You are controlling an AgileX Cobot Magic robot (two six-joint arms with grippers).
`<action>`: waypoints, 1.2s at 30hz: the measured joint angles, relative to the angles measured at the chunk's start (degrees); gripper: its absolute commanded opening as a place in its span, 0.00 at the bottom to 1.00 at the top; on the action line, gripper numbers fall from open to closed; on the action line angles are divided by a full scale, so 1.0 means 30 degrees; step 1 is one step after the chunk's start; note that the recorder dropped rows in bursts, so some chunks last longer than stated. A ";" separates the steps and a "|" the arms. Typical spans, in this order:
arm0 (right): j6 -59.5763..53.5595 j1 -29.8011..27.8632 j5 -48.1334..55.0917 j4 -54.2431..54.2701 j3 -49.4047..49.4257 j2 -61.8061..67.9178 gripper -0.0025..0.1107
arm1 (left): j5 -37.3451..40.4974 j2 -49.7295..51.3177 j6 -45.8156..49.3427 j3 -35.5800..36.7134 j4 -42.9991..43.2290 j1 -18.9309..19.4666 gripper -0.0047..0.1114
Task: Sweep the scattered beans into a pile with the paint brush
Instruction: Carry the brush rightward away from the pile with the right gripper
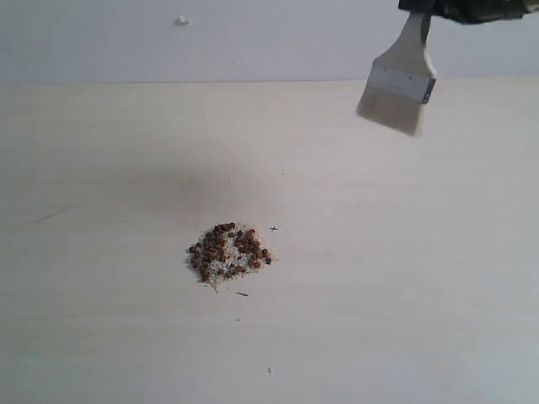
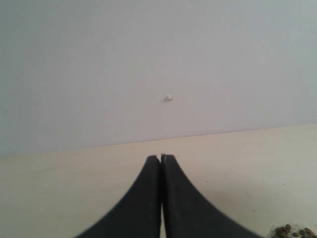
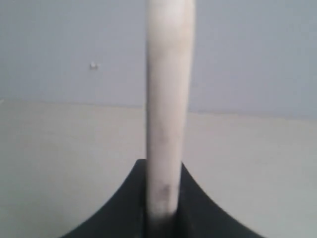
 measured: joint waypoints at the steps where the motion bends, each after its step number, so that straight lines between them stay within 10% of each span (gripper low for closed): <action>1: -0.1142 0.0117 0.0442 0.0000 0.0000 -0.0539 0.02 | 0.0000 0.0000 0.0000 0.0000 0.0000 0.0000 0.04; 9: -1.0959 0.0390 0.2950 0.0038 0.0367 -0.3051 0.02 | 0.0000 0.0000 0.0000 0.0000 0.0000 0.0000 0.04; 16: -1.7624 0.0390 1.2161 0.1195 0.1932 -0.3301 0.02 | 0.0000 0.0000 0.0000 0.0000 0.0000 0.0000 0.04; 26: -3.4531 0.0390 2.1188 2.4545 0.1710 -0.3372 0.02 | 0.0000 0.0000 0.0000 0.0000 0.0000 0.0000 0.04; 36: -4.2249 0.0390 2.9223 4.2304 0.2210 -0.3096 0.02 | 0.0000 0.0000 0.0000 0.0000 0.0000 0.0000 0.04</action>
